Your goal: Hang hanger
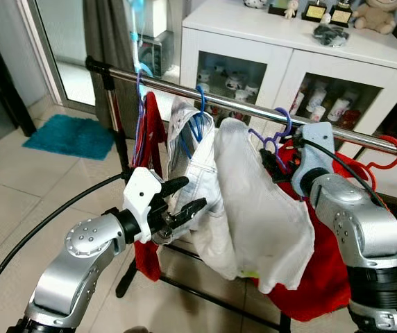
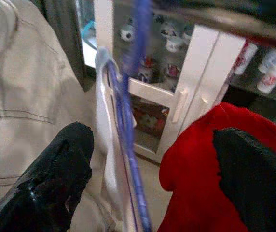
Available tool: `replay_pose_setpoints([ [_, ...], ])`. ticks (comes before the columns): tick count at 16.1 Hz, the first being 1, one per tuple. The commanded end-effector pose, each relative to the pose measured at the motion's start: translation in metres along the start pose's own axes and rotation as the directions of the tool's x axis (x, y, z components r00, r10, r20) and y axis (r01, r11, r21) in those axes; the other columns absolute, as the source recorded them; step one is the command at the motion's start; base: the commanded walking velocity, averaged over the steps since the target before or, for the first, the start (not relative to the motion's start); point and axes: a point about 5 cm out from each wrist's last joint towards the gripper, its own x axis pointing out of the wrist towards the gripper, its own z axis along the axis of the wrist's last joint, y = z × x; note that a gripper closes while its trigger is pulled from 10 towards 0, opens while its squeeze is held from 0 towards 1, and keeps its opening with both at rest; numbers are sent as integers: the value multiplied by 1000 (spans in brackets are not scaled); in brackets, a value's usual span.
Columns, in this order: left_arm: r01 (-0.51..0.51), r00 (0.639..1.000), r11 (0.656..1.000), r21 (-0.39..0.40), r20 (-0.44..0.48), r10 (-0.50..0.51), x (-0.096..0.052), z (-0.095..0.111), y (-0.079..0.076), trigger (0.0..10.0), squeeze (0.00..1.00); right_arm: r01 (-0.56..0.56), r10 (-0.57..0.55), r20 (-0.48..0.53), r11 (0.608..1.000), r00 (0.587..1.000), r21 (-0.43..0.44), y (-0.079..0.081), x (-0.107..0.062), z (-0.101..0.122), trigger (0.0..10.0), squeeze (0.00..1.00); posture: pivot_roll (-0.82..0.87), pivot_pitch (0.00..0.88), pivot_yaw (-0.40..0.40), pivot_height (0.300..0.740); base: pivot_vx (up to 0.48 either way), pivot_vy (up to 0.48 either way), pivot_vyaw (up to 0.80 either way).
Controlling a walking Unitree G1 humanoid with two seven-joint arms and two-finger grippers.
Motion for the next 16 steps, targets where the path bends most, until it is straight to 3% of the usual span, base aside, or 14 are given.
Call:
replay_pose_setpoints([
  [1,19,1000,1000,2,5,-19,0,2,-3,10000,0,24,-24,5,1000,1000,8,-4,2,5,10000,0,-46,0,-91,740,0,0,0],
  [4,32,999,999,1,4,-32,0,2,-4,10000,0,0,0,28,1000,1000,25,-4,10,7,10000,0,-48,0,-88,740,0,0,0],
  [5,43,999,999,1,4,-43,1,2,-5,10000,0,-14,13,32,999,999,42,-4,13,7,4706,0,-48,0,-88,740,0,0,0],
  [6,50,999,999,2,3,-50,1,3,-5,10000,0,-22,20,32,999,999,50,-4,15,7,1961,0,-48,0,-88,740,0,0,0],
  [7,60,998,998,6,2,-60,1,3,-5,10000,0,-31,29,28,998,999,62,-5,19,6,0,0,-50,0,-82,740,0,0,0],
  [16,61,998,998,17,16,-61,4,5,-4,10000,0,-18,15,26,989,1000,147,-8,37,2,0,0,-47,0,-83,740,0,0,0],
])
